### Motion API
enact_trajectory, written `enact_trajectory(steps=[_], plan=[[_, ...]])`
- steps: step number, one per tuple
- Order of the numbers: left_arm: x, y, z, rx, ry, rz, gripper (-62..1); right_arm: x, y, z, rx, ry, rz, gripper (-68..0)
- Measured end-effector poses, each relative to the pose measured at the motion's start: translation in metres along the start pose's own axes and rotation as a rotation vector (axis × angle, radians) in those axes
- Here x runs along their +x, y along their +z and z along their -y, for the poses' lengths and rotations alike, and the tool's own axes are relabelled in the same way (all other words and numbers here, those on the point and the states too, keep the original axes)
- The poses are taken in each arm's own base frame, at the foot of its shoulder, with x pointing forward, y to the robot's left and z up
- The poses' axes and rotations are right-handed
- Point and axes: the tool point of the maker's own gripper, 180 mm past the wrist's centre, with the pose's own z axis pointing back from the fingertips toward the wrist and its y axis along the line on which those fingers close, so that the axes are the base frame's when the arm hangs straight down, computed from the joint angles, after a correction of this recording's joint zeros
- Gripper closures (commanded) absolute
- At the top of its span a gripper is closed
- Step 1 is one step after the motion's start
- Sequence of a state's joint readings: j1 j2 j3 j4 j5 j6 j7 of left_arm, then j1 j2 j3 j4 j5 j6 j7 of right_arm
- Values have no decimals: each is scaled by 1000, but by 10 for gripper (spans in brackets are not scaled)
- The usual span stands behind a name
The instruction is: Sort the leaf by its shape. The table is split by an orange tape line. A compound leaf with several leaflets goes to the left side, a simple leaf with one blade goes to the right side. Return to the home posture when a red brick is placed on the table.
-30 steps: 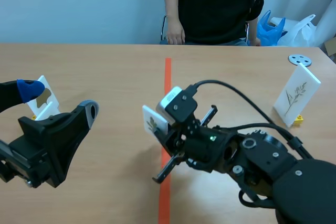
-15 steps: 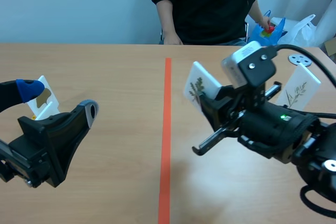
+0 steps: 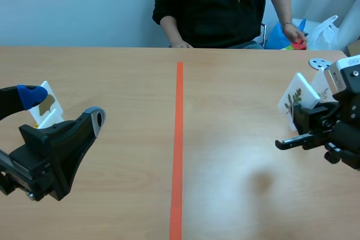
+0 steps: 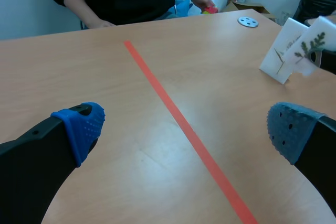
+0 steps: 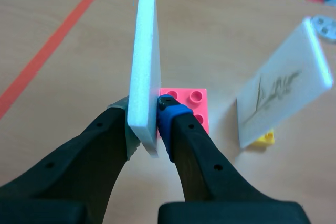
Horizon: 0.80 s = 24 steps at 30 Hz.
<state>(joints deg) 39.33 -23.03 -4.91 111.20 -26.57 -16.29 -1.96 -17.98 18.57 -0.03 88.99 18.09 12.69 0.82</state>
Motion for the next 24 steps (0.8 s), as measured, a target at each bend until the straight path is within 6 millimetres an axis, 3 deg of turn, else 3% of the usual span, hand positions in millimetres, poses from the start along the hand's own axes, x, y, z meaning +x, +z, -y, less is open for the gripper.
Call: enact_trajectory(steps=[4, 8, 17, 24], plan=[[0, 0, 0, 0, 0, 0, -623, -36, -4, 10, -25, -62, -81, -37], [-1, 0, -1, 2, 1, -1, -623, -58, -13, 30, -92, -83, -128, -37], [-1, 0, -1, 2, 1, -1, -623, -62, -37, 53, -149, -116, -125, -37], [-1, 0, -1, 2, 1, -1, -623, -78, -34, 67, -229, -123, -145, -37]])
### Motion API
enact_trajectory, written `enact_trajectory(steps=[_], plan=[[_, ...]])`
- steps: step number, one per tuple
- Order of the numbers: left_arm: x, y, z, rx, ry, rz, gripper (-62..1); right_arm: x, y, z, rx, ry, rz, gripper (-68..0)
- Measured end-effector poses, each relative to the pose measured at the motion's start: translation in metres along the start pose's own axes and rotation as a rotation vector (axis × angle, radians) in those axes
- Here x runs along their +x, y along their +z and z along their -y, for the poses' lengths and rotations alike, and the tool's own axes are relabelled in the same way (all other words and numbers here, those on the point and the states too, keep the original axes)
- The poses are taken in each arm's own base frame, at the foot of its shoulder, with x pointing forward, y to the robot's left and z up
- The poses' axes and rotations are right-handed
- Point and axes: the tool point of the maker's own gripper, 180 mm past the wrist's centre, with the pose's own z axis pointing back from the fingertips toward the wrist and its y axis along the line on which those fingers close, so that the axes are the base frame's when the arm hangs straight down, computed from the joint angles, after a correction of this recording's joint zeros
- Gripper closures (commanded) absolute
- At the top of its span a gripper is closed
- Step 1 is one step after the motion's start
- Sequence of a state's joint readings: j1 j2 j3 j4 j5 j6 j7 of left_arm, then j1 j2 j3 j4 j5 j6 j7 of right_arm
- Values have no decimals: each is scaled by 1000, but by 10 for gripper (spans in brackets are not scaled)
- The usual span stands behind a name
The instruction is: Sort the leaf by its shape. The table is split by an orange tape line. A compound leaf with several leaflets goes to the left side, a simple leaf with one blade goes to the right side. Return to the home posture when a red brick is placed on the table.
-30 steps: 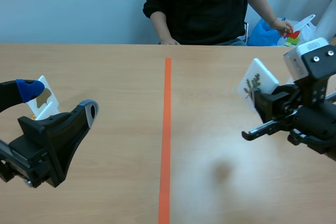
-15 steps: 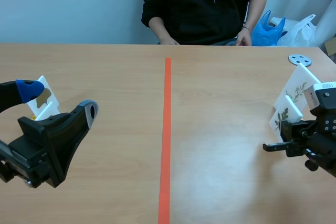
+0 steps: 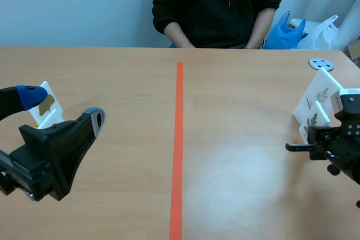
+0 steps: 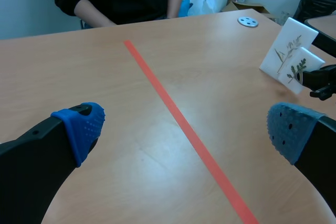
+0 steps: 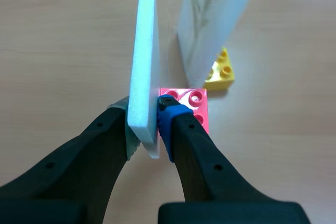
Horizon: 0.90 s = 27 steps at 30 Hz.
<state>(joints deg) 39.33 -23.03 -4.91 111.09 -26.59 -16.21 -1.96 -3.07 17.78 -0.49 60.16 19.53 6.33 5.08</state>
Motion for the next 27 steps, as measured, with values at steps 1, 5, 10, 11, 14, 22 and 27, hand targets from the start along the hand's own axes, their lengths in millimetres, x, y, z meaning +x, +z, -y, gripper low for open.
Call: enact_trajectory(steps=[1, 5, 10, 11, 14, 22, 27], plan=[[0, 0, 0, 0, 0, 0, -623, -3, 0, 1, -3, -1, -8, -38], [0, 0, 0, 0, 0, 0, -623, -7, 0, 4, -20, 23, -20, -98], [0, 0, 0, 0, 0, 0, -623, -7, 1, 4, -20, 28, -21, -235], [0, 0, 0, 0, 0, 0, -623, -8, 1, 4, -19, 28, -23, -290], [0, 0, 0, 0, 0, 0, -623, -9, 2, 4, -18, 28, -19, -397], [0, 0, 0, 0, 0, 0, -623, 11, 10, 2, -11, 29, 44, -576], [0, 0, 0, 0, 0, 0, -623, 58, 37, 14, -35, -17, 183, -672]])
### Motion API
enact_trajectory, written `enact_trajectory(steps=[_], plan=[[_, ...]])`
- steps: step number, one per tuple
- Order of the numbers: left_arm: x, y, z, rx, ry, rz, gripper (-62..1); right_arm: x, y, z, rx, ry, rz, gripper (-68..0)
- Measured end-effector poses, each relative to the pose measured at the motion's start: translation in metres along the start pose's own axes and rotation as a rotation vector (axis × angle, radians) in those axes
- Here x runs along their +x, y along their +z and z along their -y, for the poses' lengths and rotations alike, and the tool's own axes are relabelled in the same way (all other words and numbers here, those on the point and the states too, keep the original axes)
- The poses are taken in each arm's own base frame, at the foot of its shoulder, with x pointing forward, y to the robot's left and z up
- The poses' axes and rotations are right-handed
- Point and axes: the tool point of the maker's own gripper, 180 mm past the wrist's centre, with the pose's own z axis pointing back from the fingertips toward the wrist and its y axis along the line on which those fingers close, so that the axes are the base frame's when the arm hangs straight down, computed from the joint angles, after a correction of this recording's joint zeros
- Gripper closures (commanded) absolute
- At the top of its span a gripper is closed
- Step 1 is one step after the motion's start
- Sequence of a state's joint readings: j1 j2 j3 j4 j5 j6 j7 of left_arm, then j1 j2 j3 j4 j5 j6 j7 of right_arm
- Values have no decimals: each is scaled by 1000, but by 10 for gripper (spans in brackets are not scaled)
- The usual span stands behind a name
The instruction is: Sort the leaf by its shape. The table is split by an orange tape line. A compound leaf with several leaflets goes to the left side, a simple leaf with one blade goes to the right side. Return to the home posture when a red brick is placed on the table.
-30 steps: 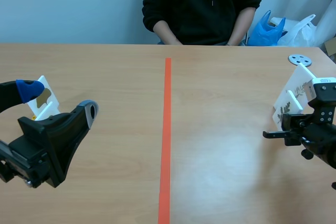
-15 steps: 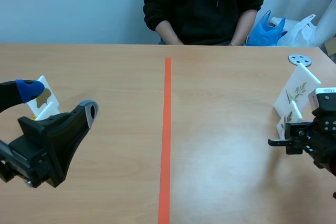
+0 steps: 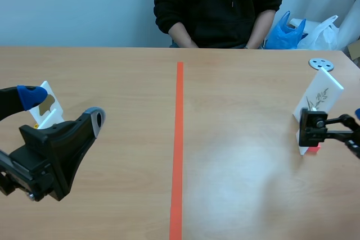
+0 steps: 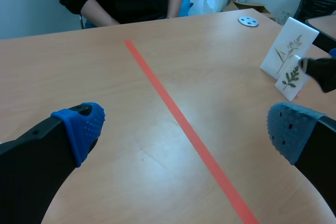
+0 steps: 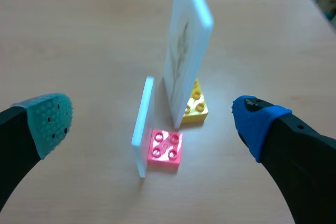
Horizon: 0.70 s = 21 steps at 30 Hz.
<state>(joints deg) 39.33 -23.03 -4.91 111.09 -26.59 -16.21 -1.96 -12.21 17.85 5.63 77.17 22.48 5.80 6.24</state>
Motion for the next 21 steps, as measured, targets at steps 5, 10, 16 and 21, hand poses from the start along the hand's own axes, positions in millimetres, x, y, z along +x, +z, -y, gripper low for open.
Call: enact_trajectory(steps=[5, 10, 16, 21], plan=[[0, 0, 0, 0, 0, 0, -623, 43, 29, -15, 110, 13, 94, -672], [0, 0, 0, 0, -2, -1, -623, 75, 58, -46, 249, 48, 135, -672], [-4, 0, 1, -4, -53, -21, -623, 89, 97, -94, 445, 105, 109, -672], [-4, 0, 1, -4, -56, -22, -623, 96, 121, -119, 547, 119, 97, -679]])
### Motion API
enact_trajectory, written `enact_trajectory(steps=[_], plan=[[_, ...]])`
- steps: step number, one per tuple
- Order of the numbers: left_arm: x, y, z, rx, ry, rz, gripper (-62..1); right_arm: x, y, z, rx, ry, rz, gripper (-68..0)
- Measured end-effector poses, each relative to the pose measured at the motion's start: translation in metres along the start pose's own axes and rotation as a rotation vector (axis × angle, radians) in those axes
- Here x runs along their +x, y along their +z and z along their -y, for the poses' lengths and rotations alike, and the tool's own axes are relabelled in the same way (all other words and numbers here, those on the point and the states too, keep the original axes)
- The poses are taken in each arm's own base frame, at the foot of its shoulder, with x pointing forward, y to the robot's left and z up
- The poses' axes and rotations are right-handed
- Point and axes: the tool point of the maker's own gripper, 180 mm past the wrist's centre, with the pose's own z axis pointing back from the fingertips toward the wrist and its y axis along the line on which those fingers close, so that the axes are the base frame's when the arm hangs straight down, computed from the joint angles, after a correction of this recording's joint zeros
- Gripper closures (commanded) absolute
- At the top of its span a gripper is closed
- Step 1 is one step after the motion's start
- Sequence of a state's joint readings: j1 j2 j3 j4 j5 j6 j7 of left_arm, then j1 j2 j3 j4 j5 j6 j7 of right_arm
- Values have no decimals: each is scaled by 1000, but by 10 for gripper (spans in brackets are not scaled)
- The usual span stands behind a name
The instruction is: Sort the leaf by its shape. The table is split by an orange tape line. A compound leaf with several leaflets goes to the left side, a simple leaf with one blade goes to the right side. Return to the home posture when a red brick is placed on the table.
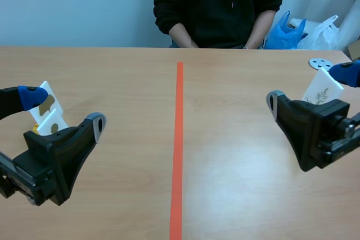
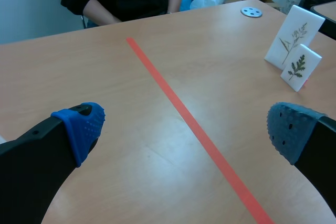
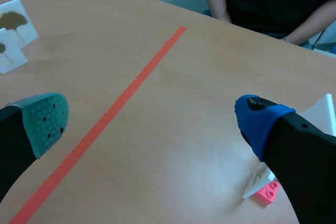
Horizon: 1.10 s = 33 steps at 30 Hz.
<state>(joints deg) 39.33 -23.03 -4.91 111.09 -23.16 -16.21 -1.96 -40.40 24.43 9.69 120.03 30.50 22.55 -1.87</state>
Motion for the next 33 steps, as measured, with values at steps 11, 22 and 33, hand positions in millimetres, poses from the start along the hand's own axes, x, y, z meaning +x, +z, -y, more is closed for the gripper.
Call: enact_trajectory(steps=[11, 22, 33], plan=[[-8, 0, 0, -3, -40, -43, -623, -1, 3, -9, 26, -1, -23, -679], [-7, 0, 0, -2, -36, -38, -623, -3, 3, -8, 24, -4, -30, -679], [-7, 0, 0, -2, -37, -38, -623, -3, 3, -8, 24, -4, -29, -679]])
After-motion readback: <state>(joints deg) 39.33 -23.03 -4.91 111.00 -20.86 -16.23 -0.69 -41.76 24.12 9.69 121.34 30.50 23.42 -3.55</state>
